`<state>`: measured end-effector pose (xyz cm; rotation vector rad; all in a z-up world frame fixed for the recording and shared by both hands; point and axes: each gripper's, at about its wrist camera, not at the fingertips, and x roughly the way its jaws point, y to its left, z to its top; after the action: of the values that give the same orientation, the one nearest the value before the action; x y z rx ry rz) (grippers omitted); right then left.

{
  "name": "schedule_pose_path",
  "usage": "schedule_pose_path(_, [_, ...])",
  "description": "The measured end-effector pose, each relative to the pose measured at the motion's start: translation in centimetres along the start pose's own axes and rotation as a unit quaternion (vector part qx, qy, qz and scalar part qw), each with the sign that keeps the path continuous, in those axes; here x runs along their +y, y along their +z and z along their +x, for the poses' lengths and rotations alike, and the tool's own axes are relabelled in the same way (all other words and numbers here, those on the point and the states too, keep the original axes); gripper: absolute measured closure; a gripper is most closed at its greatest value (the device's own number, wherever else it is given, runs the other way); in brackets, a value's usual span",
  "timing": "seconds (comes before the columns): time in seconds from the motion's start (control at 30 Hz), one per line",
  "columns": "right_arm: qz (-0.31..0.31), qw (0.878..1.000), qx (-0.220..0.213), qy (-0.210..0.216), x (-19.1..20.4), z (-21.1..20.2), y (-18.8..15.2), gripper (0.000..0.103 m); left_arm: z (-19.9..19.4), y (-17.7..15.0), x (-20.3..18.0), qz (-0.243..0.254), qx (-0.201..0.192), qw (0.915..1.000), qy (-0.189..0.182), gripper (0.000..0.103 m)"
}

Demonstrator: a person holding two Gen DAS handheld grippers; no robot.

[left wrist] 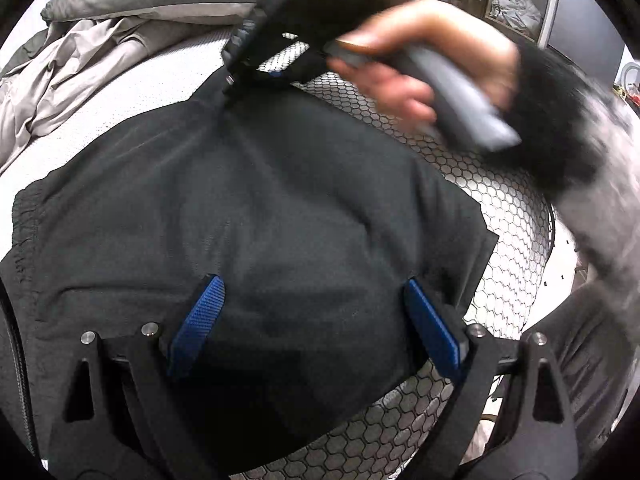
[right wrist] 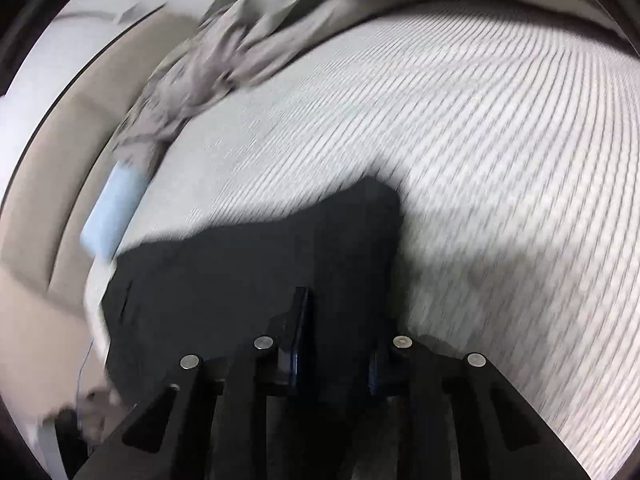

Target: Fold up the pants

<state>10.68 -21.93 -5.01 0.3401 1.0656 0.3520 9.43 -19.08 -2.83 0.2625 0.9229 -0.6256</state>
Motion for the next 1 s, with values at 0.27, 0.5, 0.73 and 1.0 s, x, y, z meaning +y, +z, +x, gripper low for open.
schedule_pose_path(0.27, [0.003, 1.0, -0.016, -0.022, -0.2, -2.0, -0.3, 0.08, -0.9, -0.1, 0.4, -0.014, -0.01, 0.9995, -0.027, 0.012])
schedule_pose_path(0.5, [-0.042, 0.994, -0.079, -0.069, 3.3, -9.5, -10.6, 0.08, -5.5, -0.2, 3.5, -0.057, -0.075, 0.9948, -0.04, 0.015])
schedule_pose_path(0.73, [-0.113, 0.985, -0.117, -0.055, 10.5, -10.1, -16.4, 0.066, -6.4, -1.6, 9.0, -0.127, -0.076, 0.9889, -0.013, 0.045])
schedule_pose_path(1.0, [-0.254, 0.953, -0.064, -0.154, 14.6, -2.9, -19.5, 0.065, -5.3, -4.4, 10.1, -0.096, -0.054, 0.9938, -0.013, 0.064])
